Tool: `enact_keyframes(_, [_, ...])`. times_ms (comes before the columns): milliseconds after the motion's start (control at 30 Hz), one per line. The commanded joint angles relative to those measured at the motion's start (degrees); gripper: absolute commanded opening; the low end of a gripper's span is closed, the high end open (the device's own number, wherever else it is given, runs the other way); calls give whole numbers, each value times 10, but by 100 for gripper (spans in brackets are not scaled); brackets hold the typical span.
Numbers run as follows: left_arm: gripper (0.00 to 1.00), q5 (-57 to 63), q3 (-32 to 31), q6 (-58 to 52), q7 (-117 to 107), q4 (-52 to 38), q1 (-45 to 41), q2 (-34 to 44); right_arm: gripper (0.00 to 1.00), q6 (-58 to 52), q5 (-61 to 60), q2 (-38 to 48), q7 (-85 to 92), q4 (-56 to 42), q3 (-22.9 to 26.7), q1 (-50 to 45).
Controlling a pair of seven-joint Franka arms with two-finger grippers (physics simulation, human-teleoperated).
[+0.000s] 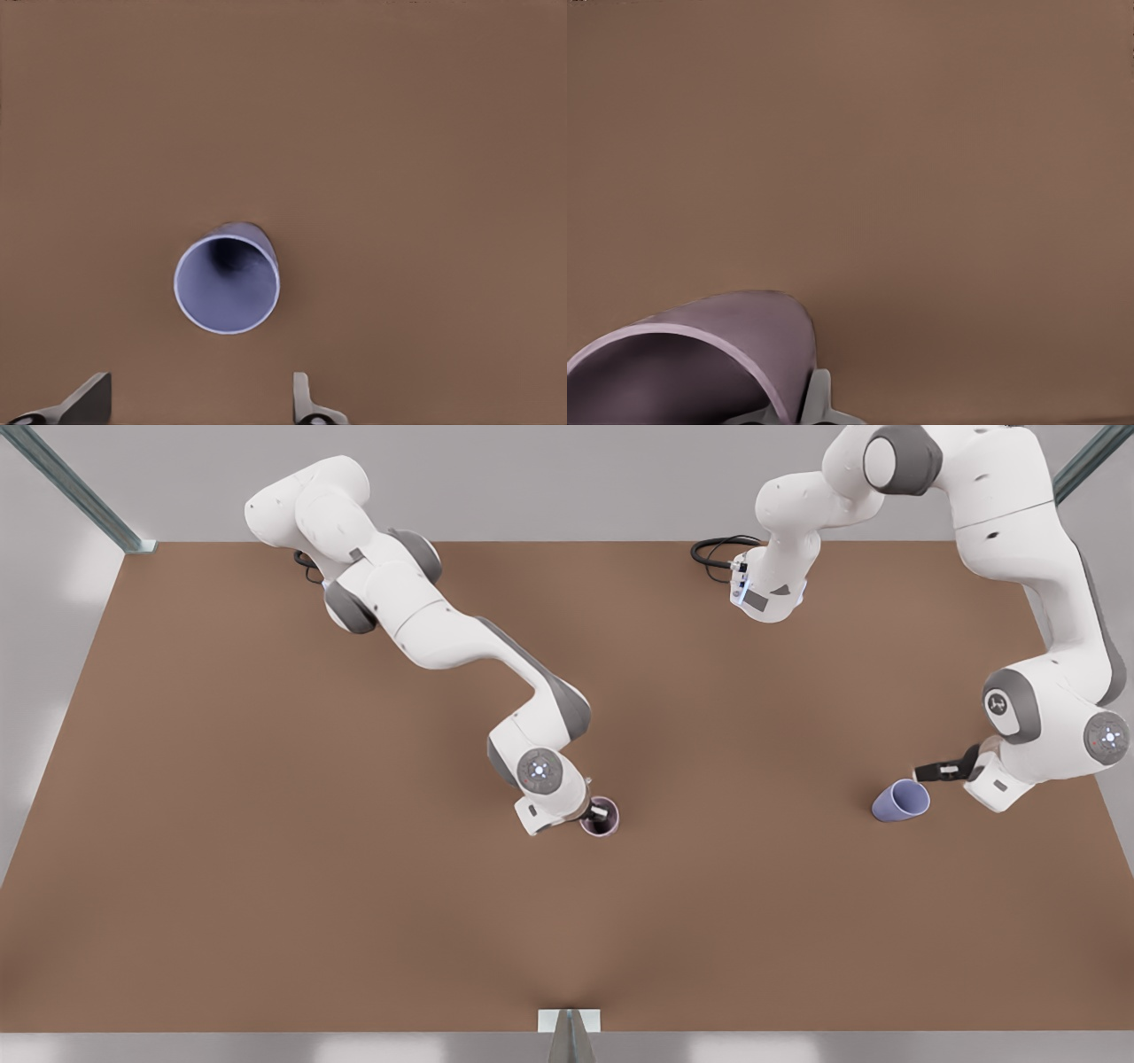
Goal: Stack the cups, with the pink cup at the bottom and the purple cup at the top
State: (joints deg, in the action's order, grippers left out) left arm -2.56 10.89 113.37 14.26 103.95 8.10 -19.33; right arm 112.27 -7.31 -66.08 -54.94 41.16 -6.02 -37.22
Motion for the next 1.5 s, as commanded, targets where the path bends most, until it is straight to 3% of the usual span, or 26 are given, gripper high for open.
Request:
enact_keyframes(0, [100,-15,0,126,19,1,4,-19,21,15,3,-3,-197,1,0,0])
enact_keyframes(67, [100,-17,0,131,18,2,8,-23,23,15,14,-6,-197,1,-1,-1])
enact_keyframes(100, [100,-16,0,149,19,2,9,-33,58,12,14,-6,-197,2,-2,-1])
enact_keyframes(133, [100,-16,0,153,20,2,11,-37,85,14,15,-6,-197,5,0,-7])
enact_keyframes(167, [100,-16,0,153,20,2,16,-41,100,14,15,-6,-197,5,0,-8])
enact_keyframes(533, [100,-10,3,143,26,34,32,-67,100,3,15,24,-186,5,2,-2])
enact_keyframes(600, [100,-10,3,149,26,35,35,-78,100,-78,17,96,-90,9,13,32])
enact_keyframes(667, [100,-10,3,150,26,35,35,-91,100,-187,43,226,27,88,14,96])
enact_keyframes(733, [100,-10,3,149,26,35,35,-94,100,-169,57,433,180,329,14,188])
enact_keyframes(767, [89,-10,2,147,24,35,35,-94,100,-171,58,503,250,403,14,217])
enact_keyframes(800, [48,-15,0,140,18,35,35,-93,100,-168,58,579,347,486,14,251])
enact_keyframes(833, [30,-16,-2,134,19,35,35,-93,100,-173,58,606,397,514,15,275])
enact_keyframes(867, [25,-17,-4,134,18,35,35,-92,100,-165,58,625,495,543,15,329])
enact_keyframes(1000, [21,-17,-15,133,8,35,35,-92,100,-173,93,572,770,473,14,361])
enact_keyframes(1100, [21,-17,-17,129,9,37,35,-93,100,-145,99,568,1085,477,13,360])
enact_keyframes(1167, [21,-17,-17,129,9,36,34,-93,100,-135,99,562,1177,475,13,358])
enact_keyframes(1233, [21,-17,-32,128,6,27,26,-77,100,-135,99,561,1177,475,13,360])
enact_keyframes(1367, [21,-10,-38,37,-149,-81,-113,-55,100,-136,98,561,1176,475,13,362])
enact_keyframes(1400, [21,-9,-39,-15,-238,-125,-164,-64,100,-137,98,562,1142,474,14,363])
enact_keyframes(1467, [21,-13,-39,-119,-333,-209,-242,-95,100,-163,96,562,885,470,22,368])
